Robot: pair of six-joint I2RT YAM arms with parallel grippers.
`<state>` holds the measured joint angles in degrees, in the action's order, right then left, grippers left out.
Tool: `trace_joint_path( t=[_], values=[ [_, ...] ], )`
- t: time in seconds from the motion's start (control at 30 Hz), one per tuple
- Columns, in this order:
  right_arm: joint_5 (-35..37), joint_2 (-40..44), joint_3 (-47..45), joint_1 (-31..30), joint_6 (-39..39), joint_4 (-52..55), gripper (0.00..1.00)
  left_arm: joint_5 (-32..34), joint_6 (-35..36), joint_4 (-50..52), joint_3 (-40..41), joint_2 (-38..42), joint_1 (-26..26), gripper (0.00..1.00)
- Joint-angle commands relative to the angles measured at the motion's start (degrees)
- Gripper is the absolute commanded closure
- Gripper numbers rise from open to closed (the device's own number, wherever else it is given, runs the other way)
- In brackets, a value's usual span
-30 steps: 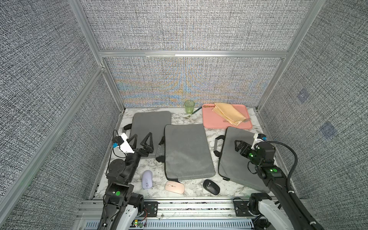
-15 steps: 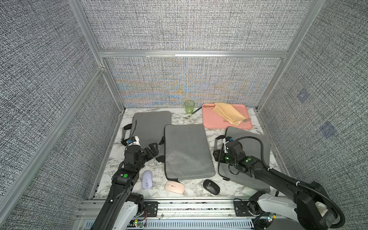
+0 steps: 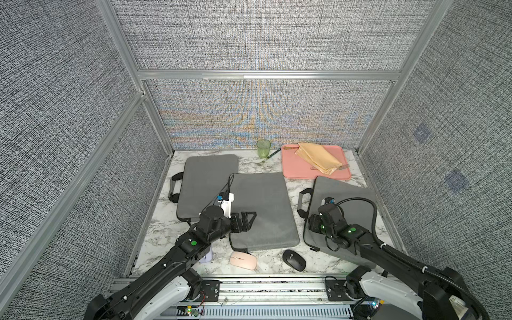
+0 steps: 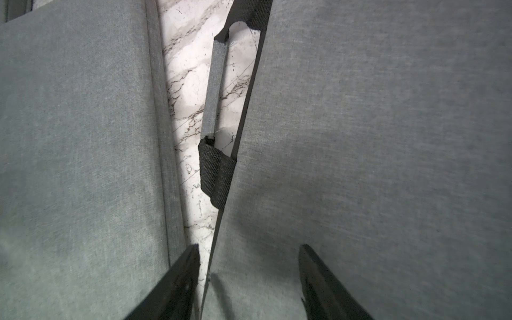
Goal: Put the mouse into the laptop bag
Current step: Adjust the zippered laptop bag at the center of the board.
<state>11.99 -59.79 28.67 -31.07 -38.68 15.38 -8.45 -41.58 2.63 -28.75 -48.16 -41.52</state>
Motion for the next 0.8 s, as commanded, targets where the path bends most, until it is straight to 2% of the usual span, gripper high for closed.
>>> trace_joint_path(
  t=[0.0,0.1,0.17,0.2,0.33,0.5,0.6,0.73,0.77],
  values=[
    [-0.92,-2.46,1.47,-0.04,-0.19,0.86,0.39,4.54,2.47,-1.95,-2.42,-2.89,-5.25,0.01],
    [-0.09,-6.87,3.93,-0.02,0.00,2.58,0.40,8.48,3.97,-4.04,-4.50,-7.29,-11.68,0.00],
    [0.94,-9.75,5.59,-0.03,-0.11,3.24,0.40,7.70,6.79,-5.79,-8.11,-11.81,-14.97,0.01],
    [1.40,-11.22,6.35,-0.05,0.09,3.24,0.41,7.61,7.10,-3.40,-11.30,-14.58,-16.53,0.01],
    [2.75,-16.91,9.01,0.41,-0.20,2.97,0.46,9.42,8.66,-0.17,-16.68,-23.27,-24.38,0.11],
    [-1.44,-22.19,8.70,5.68,-0.67,-1.75,0.68,9.90,5.71,-10.07,-14.88,-31.19,-30.62,0.12],
    [-3.40,-22.76,7.89,9.96,-0.31,-3.77,0.86,10.92,6.25,-11.13,-16.46,-34.70,-32.92,0.12],
    [-6.43,-21.50,7.47,15.64,0.93,-5.05,1.00,12.13,7.89,-10.84,-19.43,-39.19,-34.91,0.12],
    [-7.09,-21.44,7.68,16.54,1.21,-5.26,1.00,11.88,8.16,-11.05,-20.37,-40.73,-35.25,0.12]
  ],
)
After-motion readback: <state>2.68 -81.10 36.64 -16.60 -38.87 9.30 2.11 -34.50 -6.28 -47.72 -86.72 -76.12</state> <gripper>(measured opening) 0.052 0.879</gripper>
